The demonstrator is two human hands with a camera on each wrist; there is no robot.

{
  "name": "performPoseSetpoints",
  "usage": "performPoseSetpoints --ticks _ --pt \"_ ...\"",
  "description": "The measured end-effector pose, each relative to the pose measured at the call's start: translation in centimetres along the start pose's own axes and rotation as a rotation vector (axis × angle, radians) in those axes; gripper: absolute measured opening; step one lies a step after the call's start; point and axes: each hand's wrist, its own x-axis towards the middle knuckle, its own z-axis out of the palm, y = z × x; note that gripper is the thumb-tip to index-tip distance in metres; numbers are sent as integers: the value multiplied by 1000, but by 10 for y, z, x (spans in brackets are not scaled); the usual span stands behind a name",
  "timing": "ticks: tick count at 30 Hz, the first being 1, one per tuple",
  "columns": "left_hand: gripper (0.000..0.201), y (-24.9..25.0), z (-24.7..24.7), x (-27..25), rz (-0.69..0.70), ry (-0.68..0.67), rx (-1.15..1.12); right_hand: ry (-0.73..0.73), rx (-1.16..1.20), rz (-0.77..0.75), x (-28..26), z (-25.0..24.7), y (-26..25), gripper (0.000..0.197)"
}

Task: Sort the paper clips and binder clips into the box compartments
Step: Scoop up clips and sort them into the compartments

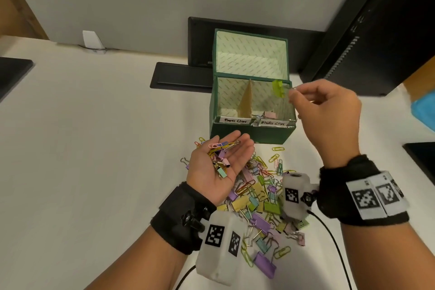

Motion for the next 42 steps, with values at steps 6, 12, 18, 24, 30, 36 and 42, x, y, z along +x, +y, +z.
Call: performPoseSetpoints --ticks 6,12,18,24,30,36,42 --pt "46 3 3 -2 0 3 -2 -374 -355 61 -4 8 11 31" --pt "43 -1 5 -2 53 46 32 -515 -157 -210 -31 19 -20 26" --pt "43 -2 6 -3 73 66 69 -669 -265 -234 -41 32 -22 21" --pt "43 -2 3 -2 75 40 57 -668 -174 -224 -41 29 -22 13" --pt "34 -1 6 -4 78 9 43 -665 179 -85 -40 14 -29 10" --pt "46 1 3 -1 30 19 40 -198 377 63 -19 8 -15 7" --pt "46 2 1 0 14 2 44 112 252 35 7 2 -4 7"
